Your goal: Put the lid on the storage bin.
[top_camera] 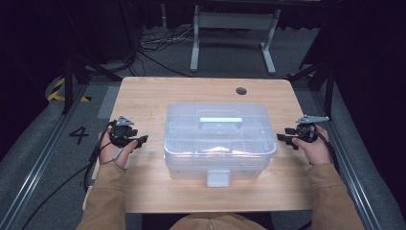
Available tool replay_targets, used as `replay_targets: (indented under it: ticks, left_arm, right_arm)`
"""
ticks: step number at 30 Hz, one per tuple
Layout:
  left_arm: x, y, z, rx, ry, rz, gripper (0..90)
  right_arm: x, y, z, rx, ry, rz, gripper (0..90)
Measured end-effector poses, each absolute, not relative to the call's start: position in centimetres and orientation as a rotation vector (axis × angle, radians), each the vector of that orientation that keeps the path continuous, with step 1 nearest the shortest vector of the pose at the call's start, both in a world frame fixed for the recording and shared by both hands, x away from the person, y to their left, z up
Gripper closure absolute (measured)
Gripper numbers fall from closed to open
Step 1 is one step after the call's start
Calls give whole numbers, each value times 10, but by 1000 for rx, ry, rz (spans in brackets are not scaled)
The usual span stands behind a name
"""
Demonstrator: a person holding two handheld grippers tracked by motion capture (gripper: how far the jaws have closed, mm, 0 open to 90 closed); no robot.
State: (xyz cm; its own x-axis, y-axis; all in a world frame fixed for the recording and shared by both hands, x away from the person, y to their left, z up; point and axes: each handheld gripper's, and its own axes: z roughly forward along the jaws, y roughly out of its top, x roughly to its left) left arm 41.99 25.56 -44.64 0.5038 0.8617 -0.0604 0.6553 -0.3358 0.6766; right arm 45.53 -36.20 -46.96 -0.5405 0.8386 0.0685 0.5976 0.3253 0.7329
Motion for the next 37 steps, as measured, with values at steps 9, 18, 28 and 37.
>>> replay_targets:
  ticks: [9,18,28,37]
  left_arm:
    - [421,252,-454,2105,1210,442,466]
    - [423,247,-467,2097,1190,433,462]
    - [424,245,-474,2136,1187,415,451]
    - [425,246,-475,2128,1198,419,439]
  right_arm:
    - [458,-360,-483,1282,2293,1019,471]
    - [459,-360,-489,1283,2275,1012,472]
    - [460,-360,-495,1274,2270,1016,464]
    - [460,-361,-492,1265,2242,1024,458]
